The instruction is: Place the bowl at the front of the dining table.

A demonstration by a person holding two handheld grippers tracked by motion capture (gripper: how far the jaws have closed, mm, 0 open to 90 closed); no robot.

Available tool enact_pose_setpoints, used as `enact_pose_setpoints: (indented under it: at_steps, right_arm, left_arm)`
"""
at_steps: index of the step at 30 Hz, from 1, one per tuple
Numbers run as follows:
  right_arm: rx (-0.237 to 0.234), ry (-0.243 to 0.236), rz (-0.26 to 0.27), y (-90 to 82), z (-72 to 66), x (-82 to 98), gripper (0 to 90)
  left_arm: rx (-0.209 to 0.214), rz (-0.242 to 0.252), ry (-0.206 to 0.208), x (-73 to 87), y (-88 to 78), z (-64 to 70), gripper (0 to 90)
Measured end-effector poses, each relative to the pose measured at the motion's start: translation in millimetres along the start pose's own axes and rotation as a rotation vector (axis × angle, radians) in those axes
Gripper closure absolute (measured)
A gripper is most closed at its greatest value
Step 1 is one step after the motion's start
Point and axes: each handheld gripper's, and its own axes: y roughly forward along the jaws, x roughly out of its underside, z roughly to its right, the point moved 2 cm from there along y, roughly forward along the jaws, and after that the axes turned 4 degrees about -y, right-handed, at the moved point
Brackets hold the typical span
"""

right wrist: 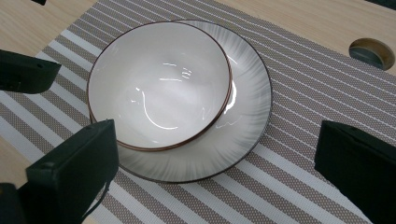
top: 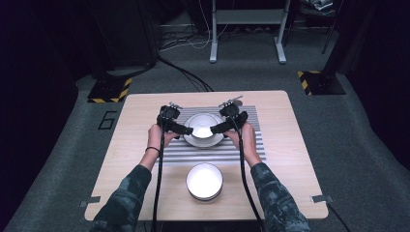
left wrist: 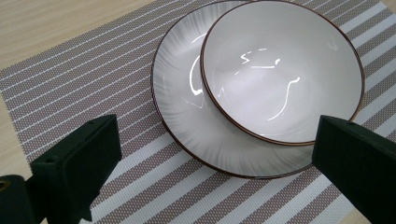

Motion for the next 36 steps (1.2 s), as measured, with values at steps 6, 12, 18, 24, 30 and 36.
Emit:
enact_pose_setpoints:
  at_steps: [6,12,18,24,30,36]
  right_arm:
    - [-0.003,-0.013,0.020,-15.5,0.4,8.5,0.0]
    - [-0.001,-0.034,0.032,-30.7,-1.1,17.6,0.0]
    - [0.005,-0.048,0.053,-46.3,-1.9,28.8,0.0]
    - [0.017,-0.057,0.061,-61.8,-1.9,41.2,0.0]
    - [0.024,-0.067,0.055,-72.6,-0.7,54.2,0.0]
    - [0.040,-0.065,0.071,-85.6,1.3,65.5,0.0]
  left_arm:
    - [-0.008,0.009,0.025,5.5,-9.7,0.9,0.6]
    - [-0.001,0.017,0.036,15.4,-19.3,0.2,0.6]
    - [-0.003,0.036,0.058,27.2,-32.0,0.6,0.5]
    - [-0.008,0.042,0.064,42.9,-41.7,-4.1,0.5]
    - [-0.019,0.044,0.062,59.7,-50.6,-9.9,0.5]
    - [-0.028,0.046,0.052,75.9,-57.9,-17.5,0.5]
